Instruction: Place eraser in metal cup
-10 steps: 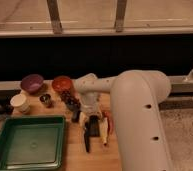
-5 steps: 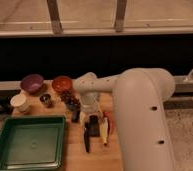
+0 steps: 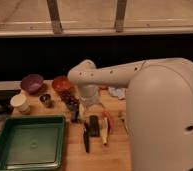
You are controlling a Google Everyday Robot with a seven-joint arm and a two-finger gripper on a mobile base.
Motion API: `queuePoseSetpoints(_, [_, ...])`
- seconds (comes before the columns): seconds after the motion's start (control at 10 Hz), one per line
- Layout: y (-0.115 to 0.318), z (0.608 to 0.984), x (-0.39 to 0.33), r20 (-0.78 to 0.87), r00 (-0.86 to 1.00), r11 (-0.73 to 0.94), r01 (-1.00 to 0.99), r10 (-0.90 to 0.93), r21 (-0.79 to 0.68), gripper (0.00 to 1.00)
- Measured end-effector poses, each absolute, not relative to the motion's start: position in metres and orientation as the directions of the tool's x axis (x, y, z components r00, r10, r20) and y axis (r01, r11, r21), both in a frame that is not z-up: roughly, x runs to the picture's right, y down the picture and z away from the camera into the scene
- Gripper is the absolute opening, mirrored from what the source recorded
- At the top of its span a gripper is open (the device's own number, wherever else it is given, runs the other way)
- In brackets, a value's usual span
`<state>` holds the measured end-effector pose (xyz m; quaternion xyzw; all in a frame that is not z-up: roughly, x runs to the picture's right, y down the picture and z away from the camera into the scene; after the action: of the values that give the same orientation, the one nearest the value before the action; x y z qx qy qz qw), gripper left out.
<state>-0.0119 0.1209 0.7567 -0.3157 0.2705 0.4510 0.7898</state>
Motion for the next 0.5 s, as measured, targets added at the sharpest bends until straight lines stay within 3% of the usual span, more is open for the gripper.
queuePoseSetpoints(0.2, [0.106, 0.749, -0.001, -0.720, 0.428, 0.386, -0.891, 0.545, -0.238, 0.74])
queuePoseSetpoints(0.5, [0.107, 0.772, 0.017, -0.740, 0.400, 0.367, -0.904, 0.542, -0.220, 0.74])
